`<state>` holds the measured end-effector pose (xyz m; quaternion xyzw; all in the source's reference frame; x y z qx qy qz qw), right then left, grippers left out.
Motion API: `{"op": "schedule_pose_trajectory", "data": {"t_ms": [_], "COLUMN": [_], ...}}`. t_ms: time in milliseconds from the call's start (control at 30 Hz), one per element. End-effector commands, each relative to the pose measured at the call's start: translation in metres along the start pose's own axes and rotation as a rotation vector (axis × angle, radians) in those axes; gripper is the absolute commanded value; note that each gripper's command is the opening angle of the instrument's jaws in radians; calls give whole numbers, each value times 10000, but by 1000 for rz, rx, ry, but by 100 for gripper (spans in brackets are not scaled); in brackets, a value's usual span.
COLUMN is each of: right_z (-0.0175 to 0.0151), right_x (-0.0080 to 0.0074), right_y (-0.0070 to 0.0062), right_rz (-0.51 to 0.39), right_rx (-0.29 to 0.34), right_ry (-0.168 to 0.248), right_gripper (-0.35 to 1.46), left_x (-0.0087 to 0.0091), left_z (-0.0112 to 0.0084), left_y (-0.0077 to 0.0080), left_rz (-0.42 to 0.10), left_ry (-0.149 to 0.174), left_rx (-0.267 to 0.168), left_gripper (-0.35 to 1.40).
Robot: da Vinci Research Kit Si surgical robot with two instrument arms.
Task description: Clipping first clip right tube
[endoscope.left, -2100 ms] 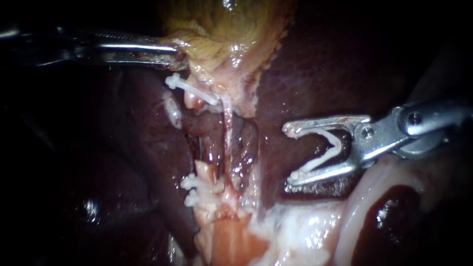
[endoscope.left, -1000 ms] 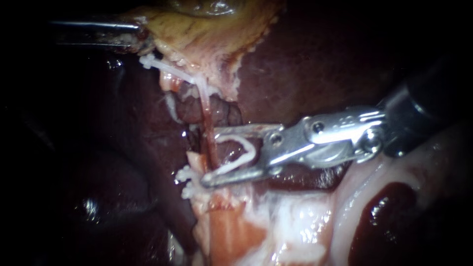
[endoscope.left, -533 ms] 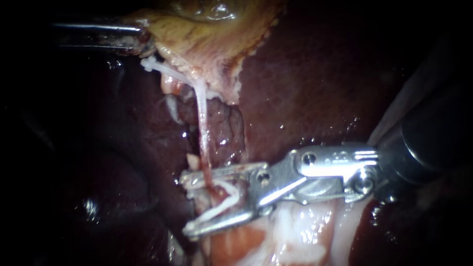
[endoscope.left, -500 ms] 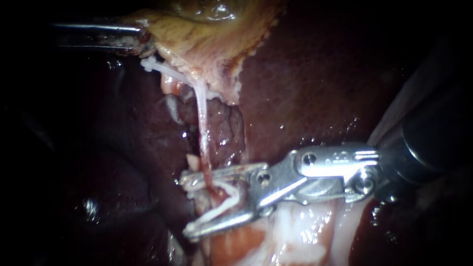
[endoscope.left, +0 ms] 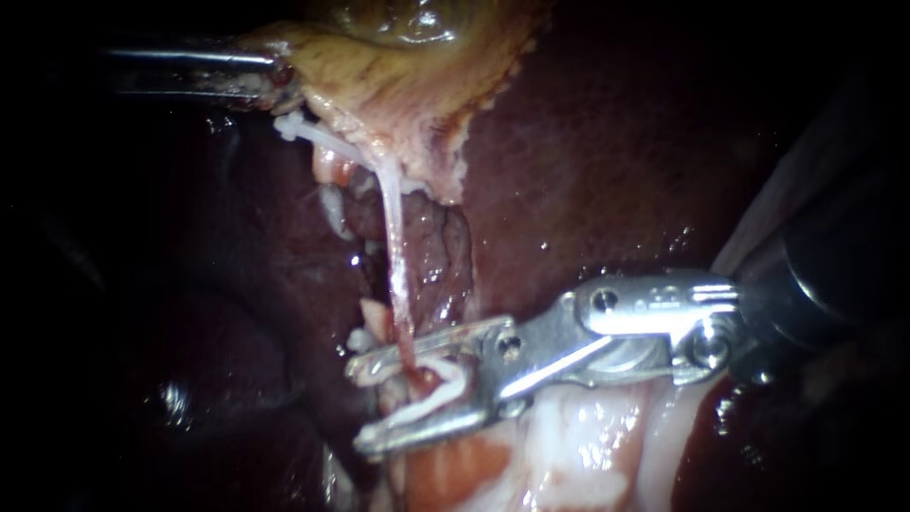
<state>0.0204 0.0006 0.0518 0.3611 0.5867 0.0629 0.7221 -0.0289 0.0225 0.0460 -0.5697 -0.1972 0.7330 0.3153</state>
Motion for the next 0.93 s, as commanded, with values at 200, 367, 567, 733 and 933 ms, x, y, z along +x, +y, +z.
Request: {"op": "schedule_pose_trajectory", "data": {"t_ms": [200, 367, 567, 733, 933], "right_z": [-4, -8, -10, -11, -13], "right_x": [0, -3, -4, -5, -7], "right_y": [5, 6, 7, 7, 10], "right_rz": [-11, 10, 28, 40, 45], "right_rx": [46, 56, 56, 56, 57], "right_ry": [-8, -12, -13, -13, -14], "right_gripper": [-17, -35, -35, -35, -35], "left_x": [-1, -3, -3, -4, -4], "left_z": [0, 2, 1, 1, 1], "left_y": [0, 1, 1, 1, 0], "left_rz": [1, 2, 2, 3, 3], "left_ry": [0, 0, 0, 0, 0], "left_rx": [1, 2, 2, 2, -2], "left_gripper": [-35, -35, -35, -35, -35]}}
